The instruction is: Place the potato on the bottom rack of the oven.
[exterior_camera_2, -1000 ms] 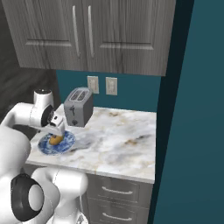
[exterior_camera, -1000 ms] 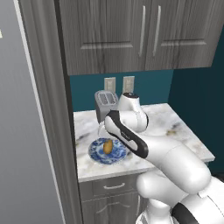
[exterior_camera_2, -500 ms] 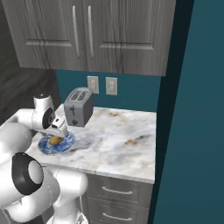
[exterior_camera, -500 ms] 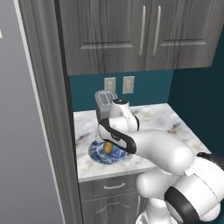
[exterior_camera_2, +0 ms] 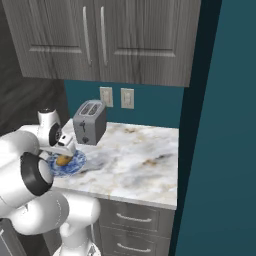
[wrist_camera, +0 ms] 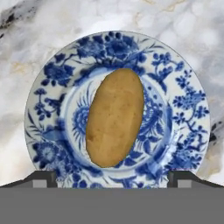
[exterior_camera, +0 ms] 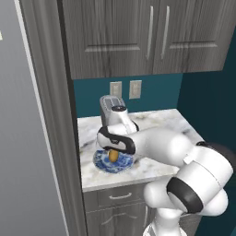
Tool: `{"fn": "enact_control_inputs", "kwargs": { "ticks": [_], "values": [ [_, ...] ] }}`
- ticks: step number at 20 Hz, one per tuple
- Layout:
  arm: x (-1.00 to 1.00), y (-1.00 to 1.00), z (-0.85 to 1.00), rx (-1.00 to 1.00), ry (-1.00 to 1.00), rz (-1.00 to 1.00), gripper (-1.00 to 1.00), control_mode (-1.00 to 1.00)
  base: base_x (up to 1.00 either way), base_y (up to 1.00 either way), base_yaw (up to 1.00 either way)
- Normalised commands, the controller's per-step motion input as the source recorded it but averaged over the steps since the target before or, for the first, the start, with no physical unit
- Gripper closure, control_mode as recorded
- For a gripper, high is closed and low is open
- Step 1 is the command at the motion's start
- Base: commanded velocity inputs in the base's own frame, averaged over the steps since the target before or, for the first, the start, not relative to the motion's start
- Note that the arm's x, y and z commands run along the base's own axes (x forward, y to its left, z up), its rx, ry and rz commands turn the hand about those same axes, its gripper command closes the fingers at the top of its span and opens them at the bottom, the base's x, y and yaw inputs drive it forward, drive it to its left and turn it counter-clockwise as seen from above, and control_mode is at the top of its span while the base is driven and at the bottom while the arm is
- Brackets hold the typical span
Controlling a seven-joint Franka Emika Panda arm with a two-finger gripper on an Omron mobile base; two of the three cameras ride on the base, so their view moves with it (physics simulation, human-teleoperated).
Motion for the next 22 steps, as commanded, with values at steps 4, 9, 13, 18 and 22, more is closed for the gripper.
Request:
{"fn": "enact_control_inputs", "kwargs": {
  "ticks": [4,9,13,18,22],
  "values": [
    [0.28,0.00,-0.25,0.00,0.00,0.00,-1.00,-1.00,0.00,0.00,0.00],
    [0.10,0.00,-0.35,0.00,0.03,0.00,-1.00,-1.00,0.00,0.00,0.00],
    [0.16,0.00,-0.38,0.00,0.03,0.00,-1.00,-1.00,0.00,0.00,0.00],
    [0.09,0.00,-0.28,0.00,0.00,0.00,-1.00,-1.00,0.00,0.00,0.00],
    [0.00,0.00,-0.16,0.00,0.00,0.00,1.00,-1.00,0.00,0.00,0.00]
  ]
}}
